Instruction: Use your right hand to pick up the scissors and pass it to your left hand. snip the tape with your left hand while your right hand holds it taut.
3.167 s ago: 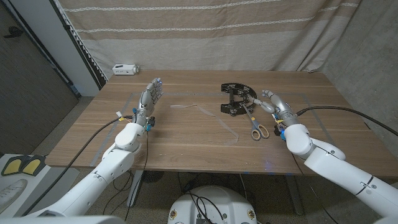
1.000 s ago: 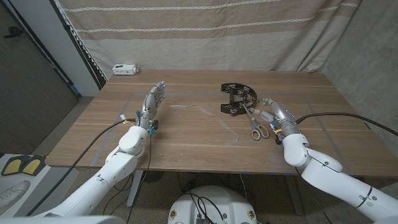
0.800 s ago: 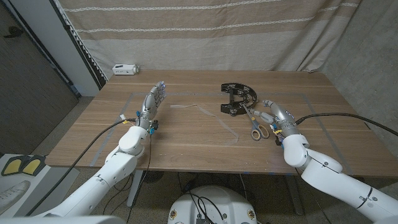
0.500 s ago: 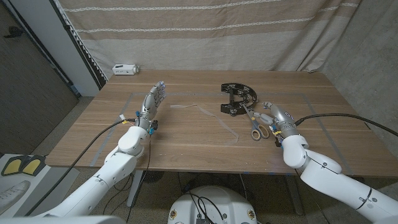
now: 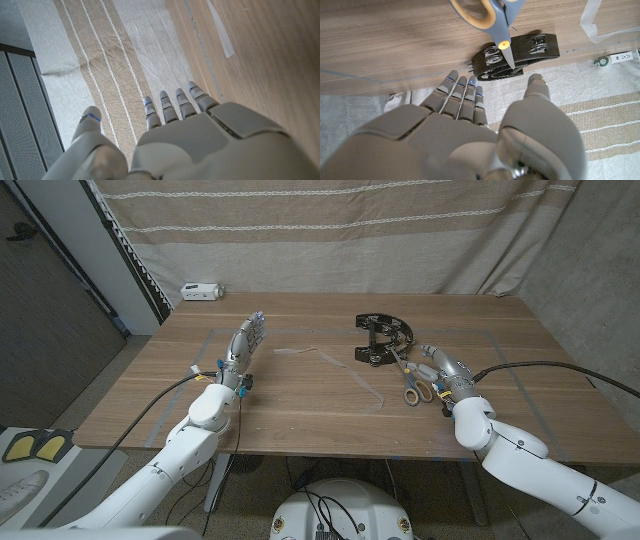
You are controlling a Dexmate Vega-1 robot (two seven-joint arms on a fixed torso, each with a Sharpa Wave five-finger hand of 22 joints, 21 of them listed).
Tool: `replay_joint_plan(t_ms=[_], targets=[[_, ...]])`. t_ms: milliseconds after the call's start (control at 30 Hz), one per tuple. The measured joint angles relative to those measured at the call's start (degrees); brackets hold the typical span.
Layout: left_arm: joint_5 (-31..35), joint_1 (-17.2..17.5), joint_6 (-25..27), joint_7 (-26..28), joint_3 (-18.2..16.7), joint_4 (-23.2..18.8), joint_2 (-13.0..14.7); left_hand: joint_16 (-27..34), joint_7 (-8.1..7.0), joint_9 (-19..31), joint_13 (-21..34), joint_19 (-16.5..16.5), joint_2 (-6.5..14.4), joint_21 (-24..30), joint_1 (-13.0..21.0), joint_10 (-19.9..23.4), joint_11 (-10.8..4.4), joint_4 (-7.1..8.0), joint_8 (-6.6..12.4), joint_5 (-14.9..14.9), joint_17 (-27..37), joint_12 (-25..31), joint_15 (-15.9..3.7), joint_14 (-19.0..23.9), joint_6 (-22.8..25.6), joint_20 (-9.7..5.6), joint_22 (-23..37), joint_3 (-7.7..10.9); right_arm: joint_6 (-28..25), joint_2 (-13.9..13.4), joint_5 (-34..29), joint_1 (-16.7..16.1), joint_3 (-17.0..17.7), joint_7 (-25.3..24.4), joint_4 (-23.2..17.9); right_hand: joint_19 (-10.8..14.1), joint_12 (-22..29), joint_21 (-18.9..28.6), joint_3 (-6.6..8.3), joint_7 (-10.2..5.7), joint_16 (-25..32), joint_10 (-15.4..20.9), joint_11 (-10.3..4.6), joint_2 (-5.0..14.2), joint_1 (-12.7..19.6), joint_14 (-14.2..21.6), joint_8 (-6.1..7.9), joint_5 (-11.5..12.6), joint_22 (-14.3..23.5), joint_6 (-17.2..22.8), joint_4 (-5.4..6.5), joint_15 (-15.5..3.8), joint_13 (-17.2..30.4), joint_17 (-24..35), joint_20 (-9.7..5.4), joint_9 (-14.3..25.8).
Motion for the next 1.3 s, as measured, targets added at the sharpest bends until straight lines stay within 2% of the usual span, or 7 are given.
replay_joint_plan(t_ms=[167,367,667,833,1067,1167,1300], targets=[[0.0,0.0,0.0,0.0,0.0,-0.1,0.0,0.0,0.0,0.0,0.0,0.0,0.0,0.0,0.0,0.3,0.31,0.0,0.0,0.0,0.0,0.0,0.0,0.0,0.0,0.0,0.0,0.01,-0.2,-0.1,0.3,0.1,0.0,0.0,0.0,1.7,0.0,0.4,0.2,-1.88,0.8,1.0,-0.89,0.79,1.6,3.8,0.63,-0.4,0.3,2.0,-0.2,-0.13,0.0,0.0,0.95,0.0],[0.1,0.1,0.1,0.0,0.0,-0.1,0.0,0.0,0.0,0.0,0.0,0.0,0.0,0.0,0.0,0.3,0.31,-0.01,0.0,0.0,0.0,0.0,0.0,0.0,0.0,0.0,0.0,0.01,-0.1,-0.1,0.7,0.0,0.0,-0.3,0.0,4.0,0.0,1.0,0.26,-1.85,1.6,1.9,-0.6,0.51,2.5,6.8,0.63,-0.7,0.5,2.5,-0.25,-0.24,0.0,0.3,-0.16,0.0],[0.1,0.3,0.1,0.0,0.1,-0.2,0.0,0.0,0.0,0.0,0.0,0.0,0.0,0.0,0.0,0.3,0.3,-0.01,0.0,0.0,0.0,0.0,0.0,0.0,0.0,0.0,0.0,0.01,0.3,0.1,1.6,-0.1,0.1,-0.3,0.4,5.0,-0.2,1.5,0.69,-0.24,1.7,1.8,-0.58,1.46,3.4,8.6,0.0,-1.0,0.8,0.0,-0.29,-0.41,0.3,0.5,-0.6,0.3],[0.1,0.5,0.1,0.1,0.1,-0.3,0.1,0.0,0.0,0.0,0.0,0.0,0.0,0.0,0.0,0.3,0.31,-0.01,0.0,0.0,0.0,0.0,0.0,0.0,0.0,0.0,0.0,0.01,0.6,0.2,2.2,0.0,0.1,-0.2,0.7,5.1,-0.3,1.5,1.16,0.93,1.7,1.2,0.01,1.8,4.4,8.6,-0.3,-1.0,0.8,-1.1,-0.3,-0.4,0.8,0.8,-0.66,0.5],[0.1,0.7,0.1,0.2,0.1,-0.3,0.1,0.0,0.0,0.0,0.0,0.0,0.0,0.0,0.0,0.3,0.31,-0.25,0.0,0.0,0.0,0.0,0.0,0.0,0.0,0.0,0.0,-0.23,1.0,0.3,3.0,0.5,0.0,0.4,1.1,4.5,-0.7,1.5,1.37,1.94,2.2,0.0,0.65,2.1,4.7,8.0,-0.29,-1.0,1.1,-2.1,-0.09,-0.52,1.6,1.6,0.57,0.8],[0.1,0.8,0.1,0.2,0.1,-0.4,0.1,0.0,0.0,0.0,0.0,0.0,0.0,0.0,0.0,0.3,0.3,-0.25,0.0,0.0,0.0,0.0,0.0,0.0,0.0,0.0,0.0,-0.23,1.0,0.4,3.4,0.7,-0.2,0.6,1.3,4.5,-0.6,1.5,1.37,2.44,2.8,0.2,0.9,2.56,5.1,8.1,-0.29,-1.4,1.1,-2.0,-0.09,-0.49,2.1,2.0,0.57,1.1],[0.1,1.0,0.0,0.2,0.0,-0.5,0.1,0.0,0.0,0.0,0.0,0.0,0.0,0.0,0.0,0.3,0.3,-0.25,0.0,0.0,0.0,0.0,0.0,0.0,0.0,0.0,0.0,-0.23,1.1,0.4,3.8,0.9,-0.3,0.8,1.4,4.9,0.3,1.7,1.61,3.08,4.0,1.5,0.84,2.56,5.1,9.8,0.21,-1.4,1.3,-1.3,0.15,-0.38,2.7,2.7,0.98,1.4]])
